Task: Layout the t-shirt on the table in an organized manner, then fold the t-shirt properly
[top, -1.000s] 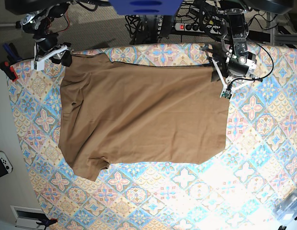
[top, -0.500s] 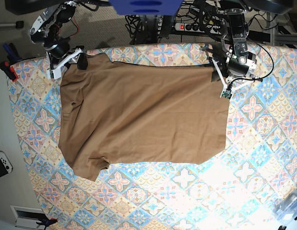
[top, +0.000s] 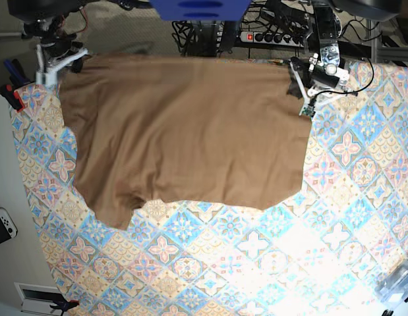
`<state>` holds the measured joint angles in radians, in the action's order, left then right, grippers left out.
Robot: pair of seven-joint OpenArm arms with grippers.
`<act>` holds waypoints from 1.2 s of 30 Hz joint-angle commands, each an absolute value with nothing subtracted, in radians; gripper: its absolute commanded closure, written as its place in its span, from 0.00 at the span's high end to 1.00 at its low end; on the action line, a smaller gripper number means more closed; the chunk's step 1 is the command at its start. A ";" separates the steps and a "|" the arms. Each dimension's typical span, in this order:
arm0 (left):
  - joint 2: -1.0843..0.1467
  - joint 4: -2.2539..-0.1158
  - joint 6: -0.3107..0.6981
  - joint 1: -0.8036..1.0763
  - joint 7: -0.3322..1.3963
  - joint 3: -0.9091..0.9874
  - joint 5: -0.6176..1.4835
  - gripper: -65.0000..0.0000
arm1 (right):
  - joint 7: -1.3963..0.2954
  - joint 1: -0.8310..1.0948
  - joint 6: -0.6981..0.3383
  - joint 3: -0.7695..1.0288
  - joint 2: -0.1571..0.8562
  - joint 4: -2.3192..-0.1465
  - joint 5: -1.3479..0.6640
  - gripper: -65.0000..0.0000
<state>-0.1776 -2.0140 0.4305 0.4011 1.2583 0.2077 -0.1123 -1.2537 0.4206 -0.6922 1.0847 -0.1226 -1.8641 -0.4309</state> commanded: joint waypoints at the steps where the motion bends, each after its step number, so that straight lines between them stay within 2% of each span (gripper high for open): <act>1: -0.174 -2.032 0.429 0.412 1.247 0.193 -0.122 0.00 | -1.236 0.426 -0.698 1.090 -0.114 -1.910 -0.455 0.00; 10: -0.168 -2.106 0.429 0.424 1.251 0.186 -0.120 0.00 | -1.250 0.424 -0.698 1.090 -0.116 -1.908 -0.455 0.00; 18: -0.168 -2.109 0.429 0.386 1.253 0.213 -0.120 0.00 | -1.349 0.420 -0.698 1.090 -0.116 -1.908 -0.455 0.00; 36: -0.168 -2.103 0.423 0.265 1.253 0.217 -0.124 0.00 | -1.396 0.283 -0.698 1.084 -0.111 -1.922 -0.455 0.00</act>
<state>-0.1631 -2.0903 0.4240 0.2684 1.2503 0.2127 -0.1093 -1.4082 0.2802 -0.6960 1.0805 -0.1219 -1.9030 -0.4450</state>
